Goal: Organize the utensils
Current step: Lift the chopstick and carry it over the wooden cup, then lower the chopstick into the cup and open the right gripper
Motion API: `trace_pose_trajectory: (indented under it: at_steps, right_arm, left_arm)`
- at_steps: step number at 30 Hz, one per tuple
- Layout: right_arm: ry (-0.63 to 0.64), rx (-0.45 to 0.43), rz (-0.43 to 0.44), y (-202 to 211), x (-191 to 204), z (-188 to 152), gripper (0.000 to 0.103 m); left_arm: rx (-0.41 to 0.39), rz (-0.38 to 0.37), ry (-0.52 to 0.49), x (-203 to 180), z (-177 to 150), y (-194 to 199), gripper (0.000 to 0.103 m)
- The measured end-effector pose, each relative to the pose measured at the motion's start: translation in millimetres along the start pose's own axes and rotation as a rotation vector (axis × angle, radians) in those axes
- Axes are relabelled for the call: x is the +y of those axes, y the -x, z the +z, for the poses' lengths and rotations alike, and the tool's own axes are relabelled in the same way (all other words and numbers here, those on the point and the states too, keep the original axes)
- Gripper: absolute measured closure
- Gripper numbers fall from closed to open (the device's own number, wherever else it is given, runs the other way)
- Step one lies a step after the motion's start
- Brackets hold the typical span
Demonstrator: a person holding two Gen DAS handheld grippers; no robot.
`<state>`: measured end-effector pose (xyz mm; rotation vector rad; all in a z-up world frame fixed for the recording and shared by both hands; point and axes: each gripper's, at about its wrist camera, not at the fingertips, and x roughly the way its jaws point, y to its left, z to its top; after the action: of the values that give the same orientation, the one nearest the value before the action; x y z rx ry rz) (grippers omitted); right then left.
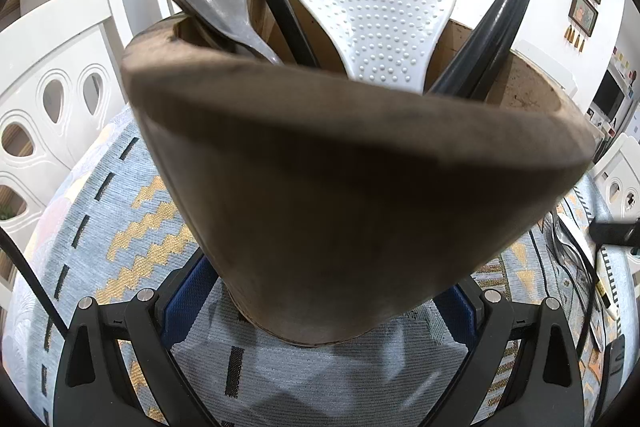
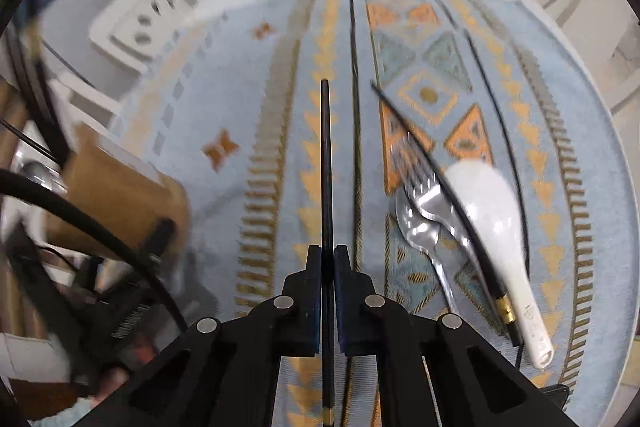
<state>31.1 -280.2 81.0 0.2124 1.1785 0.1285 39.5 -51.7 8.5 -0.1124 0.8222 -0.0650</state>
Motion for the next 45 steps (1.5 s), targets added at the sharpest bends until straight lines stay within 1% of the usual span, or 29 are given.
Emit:
trace_pose_trajectory:
  at_steps: [8, 15, 21, 25, 28, 30, 33, 38, 42, 45]
  right_arm:
    - [0.001, -0.229, 0.091, 69.9, 23.8, 22.2, 0.098]
    - [-0.009, -0.454, 0.177, 146.0, 45.0, 49.8, 0.098]
    - [-0.038, -0.582, 0.258, 195.0, 65.1, 68.1, 0.098]
    - [-0.018, -0.610, 0.291, 213.2, 80.5, 69.6, 0.098]
    - [0.015, -0.599, 0.315, 216.0, 91.6, 69.2, 0.098]
    - [0.036, -0.594, 0.315, 213.8, 98.6, 67.6, 0.098]
    - [0.077, -0.583, 0.282, 200.3, 111.6, 64.0, 0.098]
    - [0.125, -0.532, 0.251, 169.7, 129.4, 59.3, 0.098]
    - [0.152, -0.467, 0.224, 141.7, 138.3, 55.4, 0.098]
    - [0.166, -0.431, 0.207, 128.1, 140.6, 52.8, 0.098]
  left_arm:
    - [0.000, 0.000, 0.000, 0.5, -0.1, 0.0, 0.005]
    - [0.000, 0.000, 0.000, 0.2, -0.1, 0.1, 0.005]
    - [0.000, -0.001, 0.000, 0.3, -0.2, 0.2, 0.005]
    - [0.000, -0.001, 0.000, 0.9, -0.4, 0.2, 0.005]
    - [0.000, -0.001, 0.000, 0.4, -0.3, 0.2, 0.005]
    - [0.000, -0.001, 0.000, 1.2, -0.5, 0.2, 0.005]
    - [0.000, -0.001, 0.000, 0.7, -0.4, 0.2, 0.005]
    - [0.000, -0.001, 0.000, 1.6, -0.6, 0.2, 0.005]
    - [0.000, -0.001, 0.001, 1.2, -0.4, 0.2, 0.005]
    - [0.000, -0.001, 0.000, 1.8, -0.6, 0.2, 0.005]
